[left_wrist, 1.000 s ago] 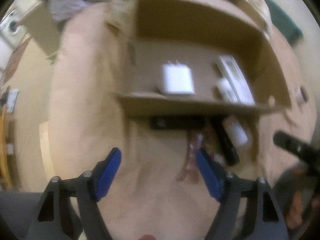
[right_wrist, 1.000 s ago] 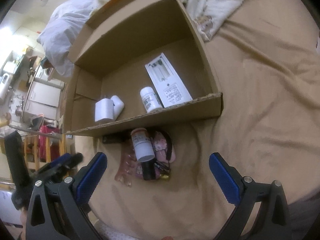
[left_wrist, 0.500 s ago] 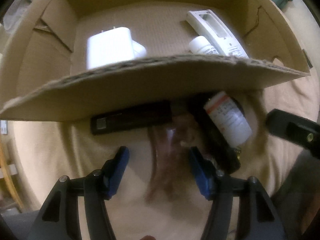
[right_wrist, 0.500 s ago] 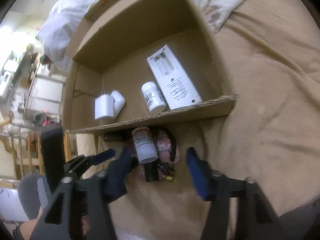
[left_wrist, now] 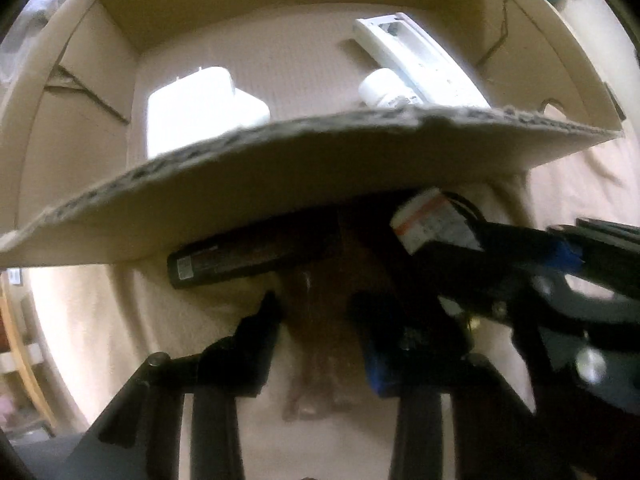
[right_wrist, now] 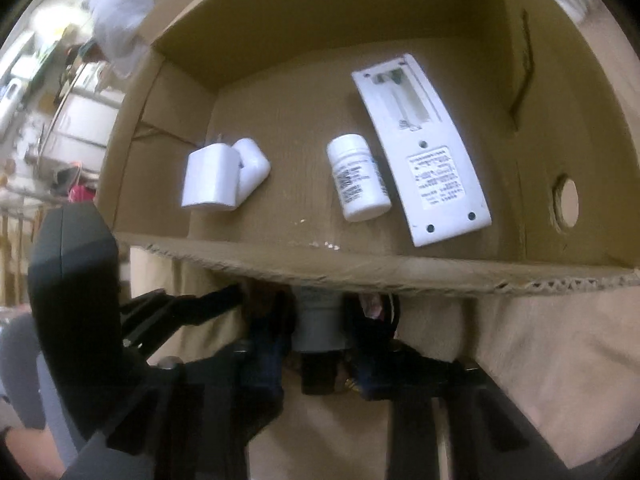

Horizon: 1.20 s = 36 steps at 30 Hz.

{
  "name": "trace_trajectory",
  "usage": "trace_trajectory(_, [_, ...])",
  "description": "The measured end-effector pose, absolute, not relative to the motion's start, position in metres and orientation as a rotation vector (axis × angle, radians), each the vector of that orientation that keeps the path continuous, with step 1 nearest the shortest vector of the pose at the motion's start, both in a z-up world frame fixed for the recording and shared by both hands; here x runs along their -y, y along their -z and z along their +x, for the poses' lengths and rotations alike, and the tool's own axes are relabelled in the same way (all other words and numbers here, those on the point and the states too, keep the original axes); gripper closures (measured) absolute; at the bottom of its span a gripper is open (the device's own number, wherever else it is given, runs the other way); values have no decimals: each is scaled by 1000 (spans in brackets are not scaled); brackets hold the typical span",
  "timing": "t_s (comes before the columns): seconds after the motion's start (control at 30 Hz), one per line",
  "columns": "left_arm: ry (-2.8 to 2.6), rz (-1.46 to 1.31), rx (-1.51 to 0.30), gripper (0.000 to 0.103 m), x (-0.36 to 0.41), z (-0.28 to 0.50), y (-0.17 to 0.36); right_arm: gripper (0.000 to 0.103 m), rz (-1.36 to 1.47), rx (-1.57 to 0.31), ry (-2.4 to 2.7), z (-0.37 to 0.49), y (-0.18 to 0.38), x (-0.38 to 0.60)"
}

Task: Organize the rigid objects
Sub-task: 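Grasp the pink comb with the left tool while the right tool grasps the orange-labelled bottle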

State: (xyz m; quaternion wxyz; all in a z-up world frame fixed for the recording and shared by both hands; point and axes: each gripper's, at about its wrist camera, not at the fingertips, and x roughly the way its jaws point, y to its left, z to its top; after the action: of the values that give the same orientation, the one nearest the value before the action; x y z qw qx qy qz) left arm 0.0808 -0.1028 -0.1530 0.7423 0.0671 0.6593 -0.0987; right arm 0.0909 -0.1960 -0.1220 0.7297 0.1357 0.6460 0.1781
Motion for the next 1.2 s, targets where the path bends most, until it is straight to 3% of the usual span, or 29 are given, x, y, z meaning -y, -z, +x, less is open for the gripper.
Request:
trace_trajectory(0.7, [134, 92, -1452, 73, 65, 57, 141, 75, 331, -1325, -375, 50, 96, 228])
trace_trajectory(0.9, [140, -55, -1466, 73, 42, 37, 122, 75, 354, -1307, -382, 54, 89, 232])
trace_trajectory(1.2, [143, -27, -1312, 73, 27, 1, 71, 75, 339, -1273, -404, 34, 75, 233])
